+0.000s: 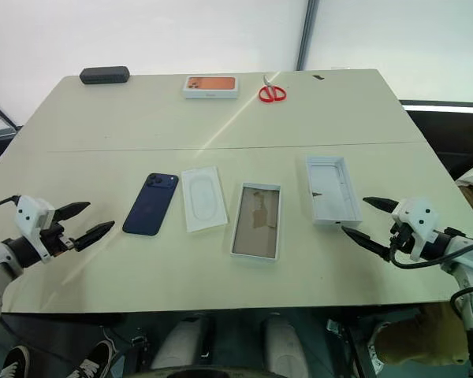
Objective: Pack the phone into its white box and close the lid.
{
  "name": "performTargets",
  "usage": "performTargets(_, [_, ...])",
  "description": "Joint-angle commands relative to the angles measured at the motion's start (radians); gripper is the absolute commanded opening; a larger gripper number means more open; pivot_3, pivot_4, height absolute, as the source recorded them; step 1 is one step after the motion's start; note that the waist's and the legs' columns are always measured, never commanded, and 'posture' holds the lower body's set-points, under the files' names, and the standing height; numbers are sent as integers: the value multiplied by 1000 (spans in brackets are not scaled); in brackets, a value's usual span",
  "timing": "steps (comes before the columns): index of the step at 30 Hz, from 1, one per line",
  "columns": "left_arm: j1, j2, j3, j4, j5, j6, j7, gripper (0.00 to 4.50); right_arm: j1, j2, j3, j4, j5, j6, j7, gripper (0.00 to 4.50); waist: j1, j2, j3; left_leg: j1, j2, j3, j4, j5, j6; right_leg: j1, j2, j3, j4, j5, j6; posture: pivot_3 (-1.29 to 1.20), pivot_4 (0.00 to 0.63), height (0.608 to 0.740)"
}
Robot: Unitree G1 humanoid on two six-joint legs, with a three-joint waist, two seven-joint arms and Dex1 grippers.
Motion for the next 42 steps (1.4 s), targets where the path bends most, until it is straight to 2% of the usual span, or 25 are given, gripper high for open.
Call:
performTargets(1, [-27, 6, 17, -46, -21, 22, 16, 4500, -9, -17, -38, -29, 30, 10, 8, 4445, 0, 0, 0, 0, 0, 0, 0, 0, 0, 0, 0, 0, 0, 0, 0, 0, 150, 740])
performTargets(26, [-39, -20, -1, -95, -34, 79, 21, 4500, -76, 3, 6, -11, -13, -3, -17, 4445, -1, 0, 0, 0, 0, 1, 0, 0, 0, 0, 1, 1, 0, 0, 0, 0, 150, 740])
performTargets(33, [-18, -83, 11, -226, -135, 253, 101, 4500, -121, -12, 48, -86, 2, 69, -7, 4445, 0, 0, 0, 0, 0, 1, 0, 0, 0, 0, 1, 1, 0, 1, 1, 0, 150, 740])
performTargets(38, [23, -133, -71, -315, -116, 285, 132, 4500, -186, 11, 131, -146, -23, 113, -18, 4445, -4, 0, 0, 1, 1, 1, 0, 0, 0, 0, 1, 1, 0, 1, 2, 0, 150, 740])
performTargets(42, [4, -197, -102, -361, -149, 374, 225, 4500, -246, 59, 190, -207, -25, 138, -54, 4445, 0, 0, 0, 1, 1, 1, 0, 0, 0, 0, 1, 1, 0, 1, 2, 0, 150, 740])
